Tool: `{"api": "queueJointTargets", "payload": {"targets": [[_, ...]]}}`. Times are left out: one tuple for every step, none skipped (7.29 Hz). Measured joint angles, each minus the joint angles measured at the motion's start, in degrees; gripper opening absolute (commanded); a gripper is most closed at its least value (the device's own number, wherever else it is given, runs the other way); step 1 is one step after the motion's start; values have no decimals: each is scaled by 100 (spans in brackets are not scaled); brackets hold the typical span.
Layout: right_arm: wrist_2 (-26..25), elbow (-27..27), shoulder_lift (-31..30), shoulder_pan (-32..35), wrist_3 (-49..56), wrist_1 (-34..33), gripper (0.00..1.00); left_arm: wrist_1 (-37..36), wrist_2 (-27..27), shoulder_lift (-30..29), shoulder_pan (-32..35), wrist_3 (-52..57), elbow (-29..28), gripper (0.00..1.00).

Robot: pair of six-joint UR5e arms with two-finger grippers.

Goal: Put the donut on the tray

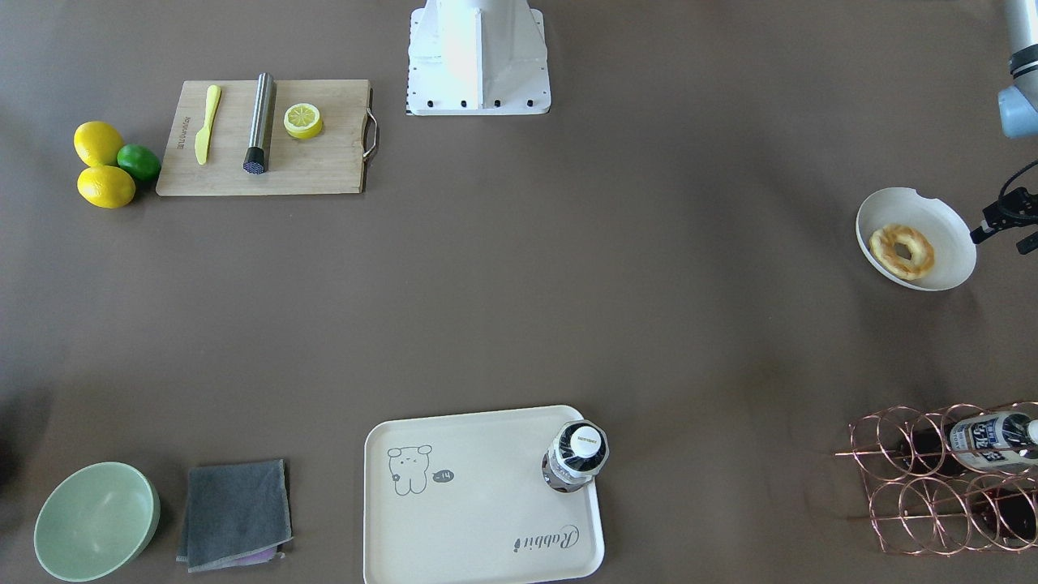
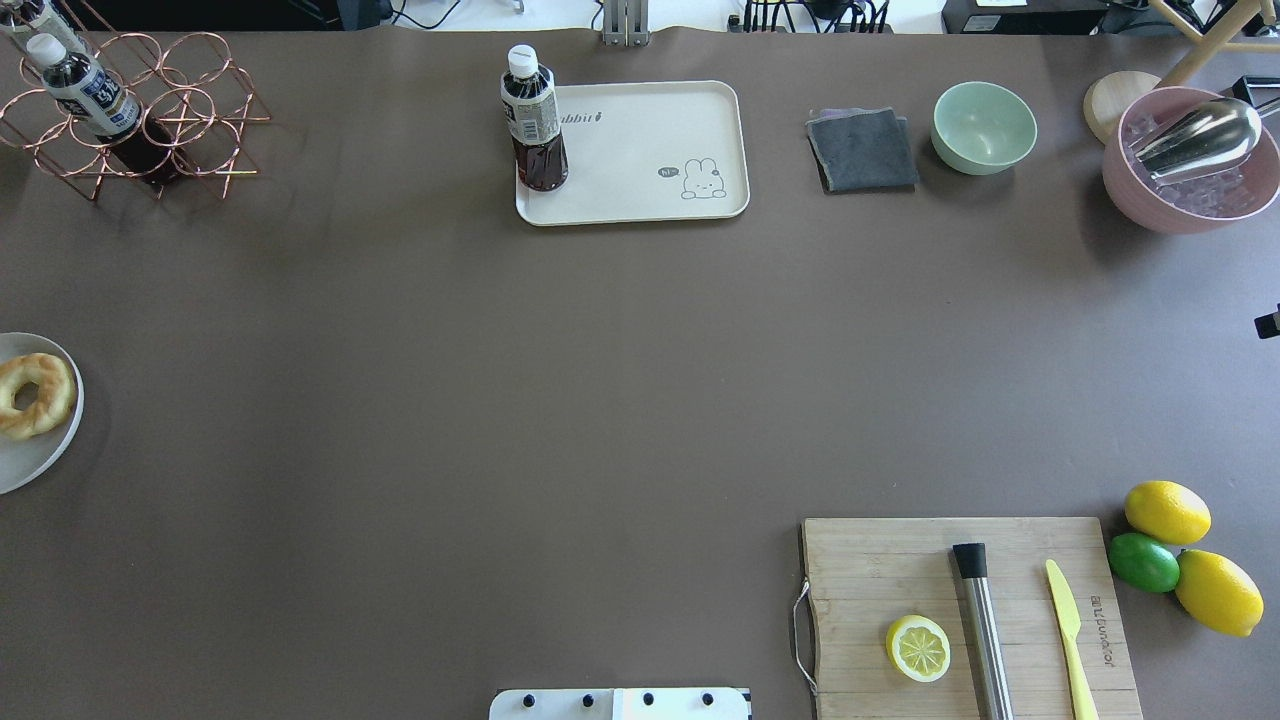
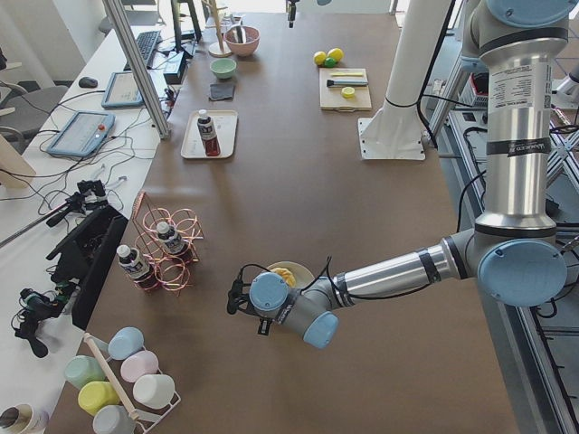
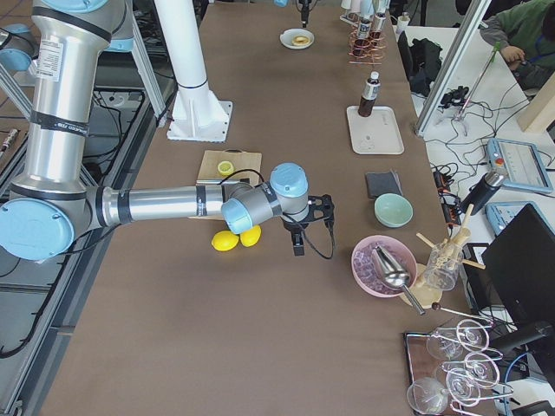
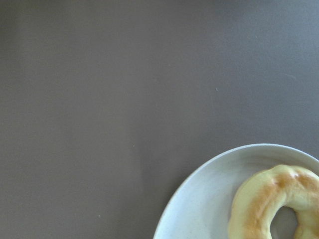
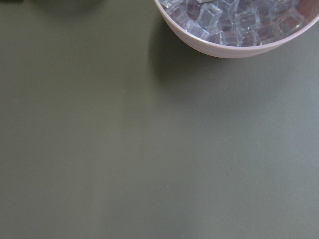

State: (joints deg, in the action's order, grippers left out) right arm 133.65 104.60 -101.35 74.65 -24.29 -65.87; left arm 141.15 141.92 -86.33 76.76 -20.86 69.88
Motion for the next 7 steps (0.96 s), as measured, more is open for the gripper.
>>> {"api": "queueJointTargets", "payload": {"targets": [[-35,-11,12,-74,-122,134,99,50,6,-21,-23,-21,-75,58],[-50,-15,15,-108,-173,198,99,74,13,-28,-34,-27,-143,56],[-56,-17,13,-120,-186,225,99,84,17,-30,-41,-18,-204,56],[-61,-18,12,-123,-189,236,99,102,19,-32,-49,-7,-260,54],[-65,-18,10,-125,-189,239,99,144,20,-32,-89,-1,-331,51],[-71,-19,10,-126,-181,241,99,210,20,-32,-133,2,-399,47],[-74,-19,10,-126,-176,241,99,271,21,-33,-164,2,-456,40]]}}
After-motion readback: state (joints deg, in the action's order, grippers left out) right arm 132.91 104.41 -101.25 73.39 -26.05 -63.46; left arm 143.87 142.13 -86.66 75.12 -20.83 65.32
